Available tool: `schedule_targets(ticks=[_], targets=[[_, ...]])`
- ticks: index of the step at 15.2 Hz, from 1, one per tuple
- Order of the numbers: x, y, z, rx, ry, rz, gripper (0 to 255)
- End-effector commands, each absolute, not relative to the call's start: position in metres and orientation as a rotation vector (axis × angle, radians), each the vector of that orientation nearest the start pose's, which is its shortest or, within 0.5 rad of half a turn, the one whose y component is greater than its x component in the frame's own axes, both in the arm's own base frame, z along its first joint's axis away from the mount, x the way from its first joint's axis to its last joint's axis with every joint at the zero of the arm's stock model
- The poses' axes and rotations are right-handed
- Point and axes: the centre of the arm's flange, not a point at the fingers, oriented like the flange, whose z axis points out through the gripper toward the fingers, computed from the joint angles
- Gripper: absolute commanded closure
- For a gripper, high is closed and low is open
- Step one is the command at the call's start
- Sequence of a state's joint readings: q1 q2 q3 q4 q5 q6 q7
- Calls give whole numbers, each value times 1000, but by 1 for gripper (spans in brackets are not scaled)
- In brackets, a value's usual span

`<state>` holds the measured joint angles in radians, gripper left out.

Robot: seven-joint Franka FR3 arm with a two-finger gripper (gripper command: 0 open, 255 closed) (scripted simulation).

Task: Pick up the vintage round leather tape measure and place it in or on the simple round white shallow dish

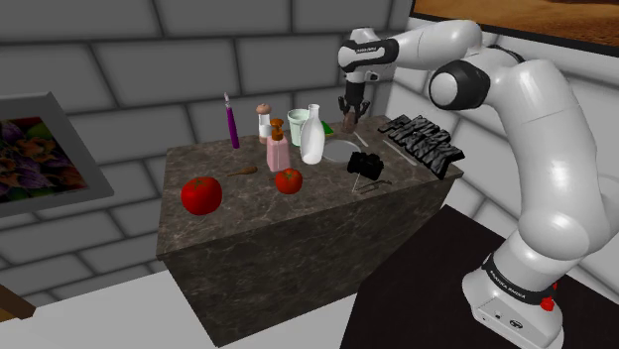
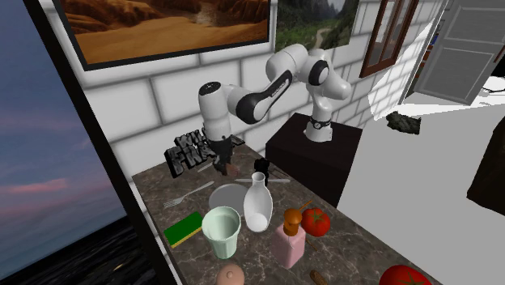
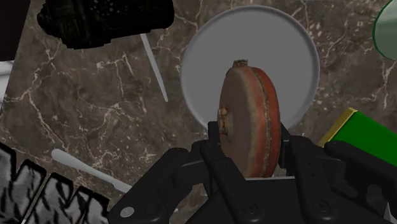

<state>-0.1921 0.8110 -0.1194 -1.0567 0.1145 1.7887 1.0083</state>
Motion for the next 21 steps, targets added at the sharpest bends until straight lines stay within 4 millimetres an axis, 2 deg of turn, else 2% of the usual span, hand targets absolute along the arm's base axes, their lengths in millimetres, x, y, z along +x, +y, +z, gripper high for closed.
schedule_targets(ticks=[1, 16, 21], targets=[[750, -182, 346, -2487, 1921, 122, 255], [750, -182, 267, -2487, 1921, 122, 255], [750, -182, 265, -2487, 1921, 122, 255]])
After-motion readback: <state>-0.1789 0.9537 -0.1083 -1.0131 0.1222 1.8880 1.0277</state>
